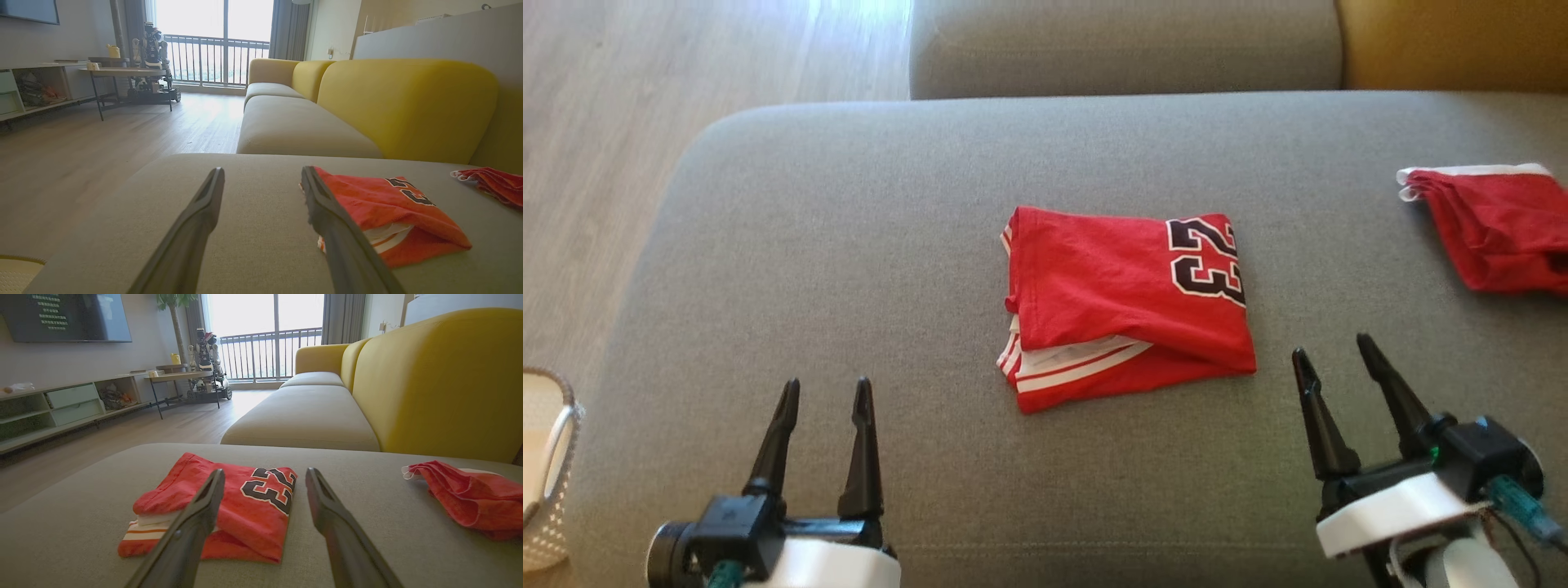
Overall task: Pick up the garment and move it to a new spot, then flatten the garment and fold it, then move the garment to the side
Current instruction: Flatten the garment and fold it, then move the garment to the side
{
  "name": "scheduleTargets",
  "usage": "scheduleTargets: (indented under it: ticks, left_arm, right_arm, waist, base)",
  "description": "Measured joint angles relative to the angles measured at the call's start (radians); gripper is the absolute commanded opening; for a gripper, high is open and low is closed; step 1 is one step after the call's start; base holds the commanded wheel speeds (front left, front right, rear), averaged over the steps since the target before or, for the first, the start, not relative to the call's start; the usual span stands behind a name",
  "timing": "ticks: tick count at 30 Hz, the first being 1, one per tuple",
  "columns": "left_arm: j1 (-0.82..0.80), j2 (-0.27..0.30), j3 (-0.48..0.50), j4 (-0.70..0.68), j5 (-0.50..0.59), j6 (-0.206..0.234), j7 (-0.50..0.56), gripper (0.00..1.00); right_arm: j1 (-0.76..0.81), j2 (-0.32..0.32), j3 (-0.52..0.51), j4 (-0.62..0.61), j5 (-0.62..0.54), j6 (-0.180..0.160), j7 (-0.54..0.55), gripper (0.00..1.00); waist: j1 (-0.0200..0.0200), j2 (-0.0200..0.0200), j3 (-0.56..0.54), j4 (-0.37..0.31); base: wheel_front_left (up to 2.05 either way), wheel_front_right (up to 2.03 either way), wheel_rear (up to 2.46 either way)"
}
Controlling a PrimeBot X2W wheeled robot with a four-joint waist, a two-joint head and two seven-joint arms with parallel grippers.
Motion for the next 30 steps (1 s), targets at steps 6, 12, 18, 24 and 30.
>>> scheduleTargets:
  ticks: [6,12,18,24,30]
  left_arm:
    - [0.037,0.001,0.028,0.026,0.032,-0.002,0.0,1.0]
    - [0.069,0.002,0.028,0.041,0.054,-0.002,0.0,1.0]
    - [0.086,0.002,0.028,0.056,0.064,-0.002,0.0,1.0]
    - [0.086,0.002,0.026,0.056,0.066,-0.002,0.0,1.0]
    - [0.086,0.002,0.023,0.057,0.074,-0.002,0.0,1.0]
  right_arm:
    - [0.058,0.003,0.006,-0.016,0.008,0.0,0.0,1.0]
    - [0.083,0.005,0.008,-0.013,0.018,0.0,0.0,1.0]
    - [0.091,0.006,0.034,0.001,0.026,0.0,0.0,1.0]
    - [0.093,0.006,0.045,0.009,0.027,0.0,0.0,1.0]
    - [0.097,0.006,0.059,0.037,0.054,0.0,0.0,1.0]
  waist:
    - [0.0,0.0,-0.036,-0.006]
    - [0.0,0.0,-0.057,-0.011]
    - [0.0,-0.0001,-0.073,-0.012]
    - [0.0,0.0,-0.08,-0.008]
    - [0.0,-0.0001,-0.08,-0.001]
  base:
    - [0.0,0.0,0.0]
    - [0.0,0.0,0.0]
    - [0.0,0.0,0.0]
    - [0.0,0.0,0.0]
    - [0.0,0.0,0.0]
